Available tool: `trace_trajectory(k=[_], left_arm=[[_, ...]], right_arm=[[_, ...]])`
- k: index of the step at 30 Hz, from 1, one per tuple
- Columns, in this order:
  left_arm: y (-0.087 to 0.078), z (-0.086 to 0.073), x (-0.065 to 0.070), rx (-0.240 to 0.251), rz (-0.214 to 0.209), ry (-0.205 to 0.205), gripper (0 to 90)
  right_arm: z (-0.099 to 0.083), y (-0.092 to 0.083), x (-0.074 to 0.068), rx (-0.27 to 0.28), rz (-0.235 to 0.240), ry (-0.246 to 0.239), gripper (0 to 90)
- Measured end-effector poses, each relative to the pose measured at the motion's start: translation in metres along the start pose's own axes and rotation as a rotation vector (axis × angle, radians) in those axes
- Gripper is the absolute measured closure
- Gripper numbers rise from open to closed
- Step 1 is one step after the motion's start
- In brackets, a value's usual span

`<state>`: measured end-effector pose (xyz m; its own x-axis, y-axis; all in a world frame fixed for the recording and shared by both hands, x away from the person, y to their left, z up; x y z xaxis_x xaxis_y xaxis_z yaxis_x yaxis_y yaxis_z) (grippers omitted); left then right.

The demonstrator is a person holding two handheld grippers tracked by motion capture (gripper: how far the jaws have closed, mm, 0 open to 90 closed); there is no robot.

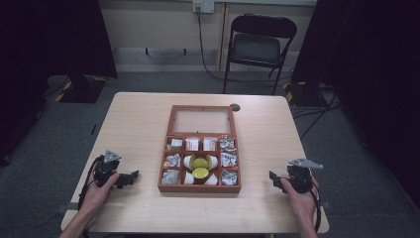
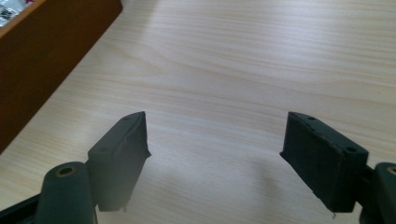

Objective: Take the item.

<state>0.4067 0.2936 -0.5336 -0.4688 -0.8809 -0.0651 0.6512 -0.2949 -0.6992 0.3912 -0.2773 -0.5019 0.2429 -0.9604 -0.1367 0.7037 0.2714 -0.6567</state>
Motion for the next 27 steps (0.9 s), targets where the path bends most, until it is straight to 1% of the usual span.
trace_trajectory(k=[1, 2, 3, 5, 7, 9, 12, 14, 15, 17, 20, 23, 24, 26, 27], left_arm=[[0.000, 0.000, 0.000, -0.003, -0.001, 0.004, 0.0], [0.000, 0.000, 0.000, 0.000, 0.001, 0.000, 0.0], [0.000, 0.000, 0.000, 0.000, 0.001, 0.000, 0.0], [0.000, 0.000, 0.000, 0.000, 0.001, 0.000, 0.0], [0.000, 0.000, 0.000, -0.003, 0.000, 0.005, 0.0], [0.000, 0.000, 0.000, 0.000, 0.001, 0.001, 0.0], [0.000, 0.000, 0.000, -0.003, 0.002, 0.005, 0.0], [0.000, 0.000, 0.000, -0.003, 0.003, 0.006, 0.0], [0.000, 0.000, 0.000, -0.003, 0.002, 0.005, 0.0], [0.000, 0.000, 0.000, -0.003, 0.002, 0.005, 0.1], [0.000, 0.000, 0.000, -0.002, 0.002, 0.005, 0.0], [0.000, 0.000, 0.000, -0.002, 0.003, 0.005, 0.0], [0.000, 0.000, 0.000, -0.001, 0.003, 0.005, 0.0], [-0.001, 0.000, 0.000, -0.003, 0.002, 0.006, 0.0], [0.000, 0.000, 0.000, -0.002, 0.001, 0.004, 0.1]], right_arm=[[0.000, 0.000, -0.001, 0.000, 0.003, -0.005, 21.8], [0.002, 0.000, -0.006, 0.000, 0.014, -0.021, 22.1], [0.002, 0.000, -0.006, 0.000, 0.014, -0.021, 22.1], [0.003, -0.001, -0.009, 0.006, 0.029, -0.025, 22.7], [0.004, -0.001, -0.014, 0.004, 0.039, -0.040, 23.5], [0.004, 0.000, -0.017, 0.002, 0.050, -0.043, 24.3], [0.007, -0.001, -0.024, 0.007, 0.070, -0.042, 25.9], [0.008, -0.001, -0.025, 0.011, 0.073, -0.040, 26.2], [0.010, -0.002, -0.029, 0.020, 0.086, -0.041, 29.3], [0.011, -0.003, -0.032, 0.023, 0.099, -0.043, 29.5], [0.013, -0.004, -0.035, 0.028, 0.104, -0.054, 29.9], [0.016, -0.006, -0.040, 0.029, 0.122, -0.065, 31.6], [0.018, -0.008, -0.044, 0.028, 0.130, -0.076, 33.2], [0.019, -0.008, -0.045, 0.030, 0.134, -0.078, 33.2], [0.020, -0.009, -0.048, 0.029, 0.146, -0.076, 33.9]])
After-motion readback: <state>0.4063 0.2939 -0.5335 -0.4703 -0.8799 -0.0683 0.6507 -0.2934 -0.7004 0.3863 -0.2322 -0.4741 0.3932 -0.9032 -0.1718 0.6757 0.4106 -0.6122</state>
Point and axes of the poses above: each handheld gripper's, and its own axes: y roughly forward along the jaws, z roughly out of its top, x roughly to its right, the point moved 4 cm from there along y, roughly forward along the jaws, and after that the axes turned 7 degrees about y, right-handed, at the moved point
